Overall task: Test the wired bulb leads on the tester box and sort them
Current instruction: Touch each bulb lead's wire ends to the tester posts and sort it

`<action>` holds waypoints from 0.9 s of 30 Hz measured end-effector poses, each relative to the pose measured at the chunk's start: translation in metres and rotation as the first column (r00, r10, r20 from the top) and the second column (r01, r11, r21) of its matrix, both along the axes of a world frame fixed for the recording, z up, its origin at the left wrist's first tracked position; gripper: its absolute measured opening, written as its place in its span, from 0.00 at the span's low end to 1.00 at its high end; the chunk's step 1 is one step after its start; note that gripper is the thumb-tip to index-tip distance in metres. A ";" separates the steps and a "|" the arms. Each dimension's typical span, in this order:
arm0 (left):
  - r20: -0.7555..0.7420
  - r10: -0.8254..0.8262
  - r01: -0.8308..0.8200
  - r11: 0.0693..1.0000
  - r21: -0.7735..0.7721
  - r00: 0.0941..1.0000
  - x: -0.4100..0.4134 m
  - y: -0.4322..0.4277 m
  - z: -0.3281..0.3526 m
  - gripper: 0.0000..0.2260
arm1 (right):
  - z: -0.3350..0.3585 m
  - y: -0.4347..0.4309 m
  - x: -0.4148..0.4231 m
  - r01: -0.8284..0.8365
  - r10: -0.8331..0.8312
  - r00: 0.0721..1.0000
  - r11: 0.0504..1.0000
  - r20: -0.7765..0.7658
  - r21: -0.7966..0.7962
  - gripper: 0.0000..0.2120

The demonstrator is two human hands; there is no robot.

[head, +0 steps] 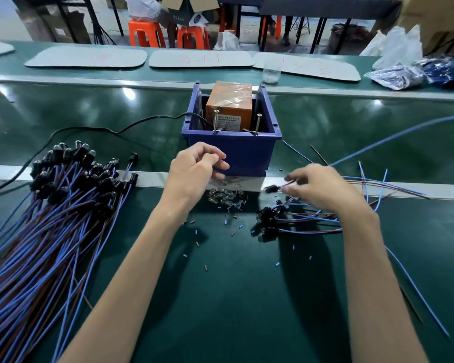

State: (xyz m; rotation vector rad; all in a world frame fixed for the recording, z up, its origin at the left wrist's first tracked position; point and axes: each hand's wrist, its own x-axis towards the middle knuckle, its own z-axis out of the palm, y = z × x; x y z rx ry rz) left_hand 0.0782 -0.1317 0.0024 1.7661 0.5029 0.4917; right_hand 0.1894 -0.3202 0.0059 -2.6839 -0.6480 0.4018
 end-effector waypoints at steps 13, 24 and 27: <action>-0.484 0.365 -0.029 0.821 0.571 0.795 -0.018 0.064 -0.013 0.10 | -0.010 0.003 0.003 -0.051 0.050 0.993 0.999 -0.106 0.000 0.16; -0.632 0.482 0.048 0.771 0.634 0.607 -0.036 0.087 -0.016 0.17 | -0.013 0.002 0.008 -0.073 0.073 0.990 0.997 -0.120 0.004 0.19; -0.621 0.491 0.032 0.768 0.639 0.611 -0.035 0.090 -0.018 0.19 | -0.014 0.001 0.009 -0.073 0.074 0.991 0.997 -0.113 0.013 0.19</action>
